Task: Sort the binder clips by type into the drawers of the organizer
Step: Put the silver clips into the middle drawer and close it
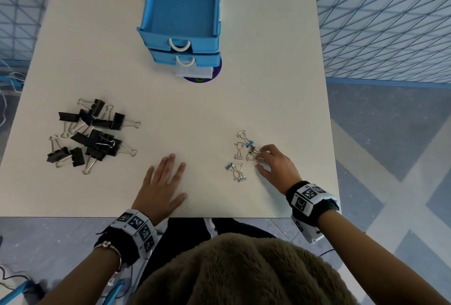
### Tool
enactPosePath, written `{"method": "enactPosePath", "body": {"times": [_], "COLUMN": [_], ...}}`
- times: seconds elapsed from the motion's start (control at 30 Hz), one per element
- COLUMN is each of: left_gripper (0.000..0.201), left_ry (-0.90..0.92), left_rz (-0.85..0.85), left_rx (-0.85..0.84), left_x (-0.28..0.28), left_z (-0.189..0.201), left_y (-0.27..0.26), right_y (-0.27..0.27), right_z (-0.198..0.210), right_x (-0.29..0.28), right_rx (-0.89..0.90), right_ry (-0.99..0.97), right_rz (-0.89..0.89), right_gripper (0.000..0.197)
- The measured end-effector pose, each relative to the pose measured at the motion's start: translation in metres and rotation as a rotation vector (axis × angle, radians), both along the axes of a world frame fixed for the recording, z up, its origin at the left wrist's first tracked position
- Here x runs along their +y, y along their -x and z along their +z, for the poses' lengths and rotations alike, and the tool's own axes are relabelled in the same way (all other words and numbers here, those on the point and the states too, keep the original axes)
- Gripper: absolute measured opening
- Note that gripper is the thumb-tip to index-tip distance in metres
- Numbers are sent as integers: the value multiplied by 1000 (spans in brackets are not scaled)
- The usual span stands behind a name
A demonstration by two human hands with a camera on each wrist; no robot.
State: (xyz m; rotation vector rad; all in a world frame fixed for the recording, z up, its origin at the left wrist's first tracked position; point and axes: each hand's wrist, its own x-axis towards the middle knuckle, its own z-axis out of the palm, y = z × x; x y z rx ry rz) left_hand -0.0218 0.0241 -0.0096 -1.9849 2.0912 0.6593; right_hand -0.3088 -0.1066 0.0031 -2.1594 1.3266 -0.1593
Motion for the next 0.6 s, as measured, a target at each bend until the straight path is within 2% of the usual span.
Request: {"method": "enactPosePath", "body": {"times": [0.17, 0.43, 0.6], "left_gripper": [74, 74, 75], "left_ry": [13, 22, 36], "left_rz": [0, 16, 20], "left_rx": [-7, 5, 17], "left_x": [0, 0, 0], "left_z": [-1, -2, -3], "left_y": [0, 1, 1], "right_y": [-1, 2, -6], "right_z": [2, 1, 8], "right_x": [-4, -2, -10], "right_rx": [-77, -78, -217], "right_ry": [-15, 57, 85], "right_rz": [-28, -28, -144], "right_gripper": [18, 20, 19]}}
